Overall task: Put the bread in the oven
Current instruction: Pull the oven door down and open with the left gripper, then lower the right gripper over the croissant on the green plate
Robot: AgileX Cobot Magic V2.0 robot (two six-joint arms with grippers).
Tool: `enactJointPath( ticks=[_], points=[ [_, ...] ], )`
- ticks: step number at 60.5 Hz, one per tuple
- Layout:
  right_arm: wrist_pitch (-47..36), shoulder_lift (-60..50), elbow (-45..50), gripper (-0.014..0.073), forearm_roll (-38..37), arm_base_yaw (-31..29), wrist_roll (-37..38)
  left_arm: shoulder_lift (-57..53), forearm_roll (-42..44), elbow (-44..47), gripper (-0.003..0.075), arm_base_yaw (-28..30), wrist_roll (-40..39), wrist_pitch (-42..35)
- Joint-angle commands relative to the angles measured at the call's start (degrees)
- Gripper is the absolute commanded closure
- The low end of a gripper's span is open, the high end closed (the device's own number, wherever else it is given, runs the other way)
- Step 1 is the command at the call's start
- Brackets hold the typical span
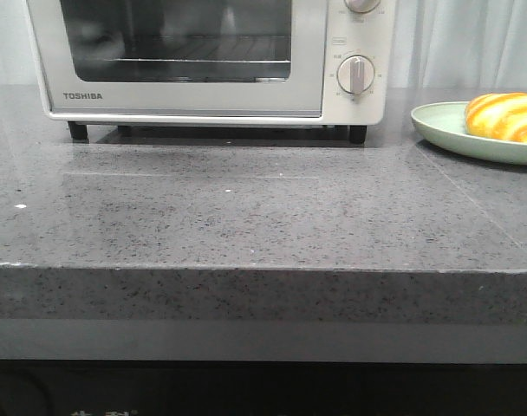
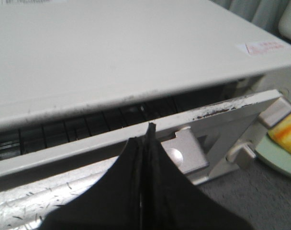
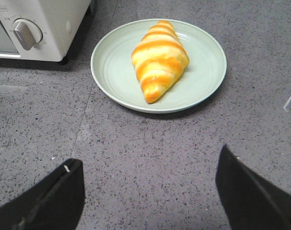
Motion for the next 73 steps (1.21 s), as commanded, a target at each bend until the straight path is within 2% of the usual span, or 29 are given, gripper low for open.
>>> enactJointPath(
  ticks=[1, 6, 13, 30, 39, 54, 62, 73],
  points=[
    [-4.5, 0.3, -2.0, 0.0012, -0.3, -0.2, -0.5, -2.3, 0.0, -0.6, 0.0738, -0.2, 0.0, 14.2],
    [-4.5, 0.3, -2.0, 0.0012, -0.3, -0.2, -0.5, -3.7, 0.0, -0.6, 0.0738, -0.2, 0.0, 22.9],
    [-4.5, 0.3, -2.0, 0.0012, -0.3, -0.2, -0.5, -6.8, -0.5, -0.6, 0.0738, -0.2, 0.0, 30.5],
    [-3.6, 0.3, -2.0, 0.0012, -0.3, -0.2, -0.5, -19.3, -2.7, -0.5, 0.0738, -0.2, 0.0, 36.8],
    [-3.6, 0.3, -2.0, 0.0012, -0.3, -0.2, -0.5, -26.9, -1.5, 1.7, 0.0738, -0.2, 0.0, 36.5],
    [-2.3, 1.1, -3.1, 0.0013, -0.3, -0.2, -0.5, -39.4, -0.8, 11.1, 0.0738, -0.2, 0.0, 30.3],
    [0.4, 4.8, -7.3, 0.0013, -0.3, -0.2, -0.5, -44.8, -0.8, 15.0, 0.0738, -0.2, 0.0, 28.6],
    [6.6, 14.8, -15.4, 0.0013, 0.5, -0.2, -0.5, -46.8, -0.9, 15.6, 0.0738, -0.2, 0.0, 28.6]
  ],
)
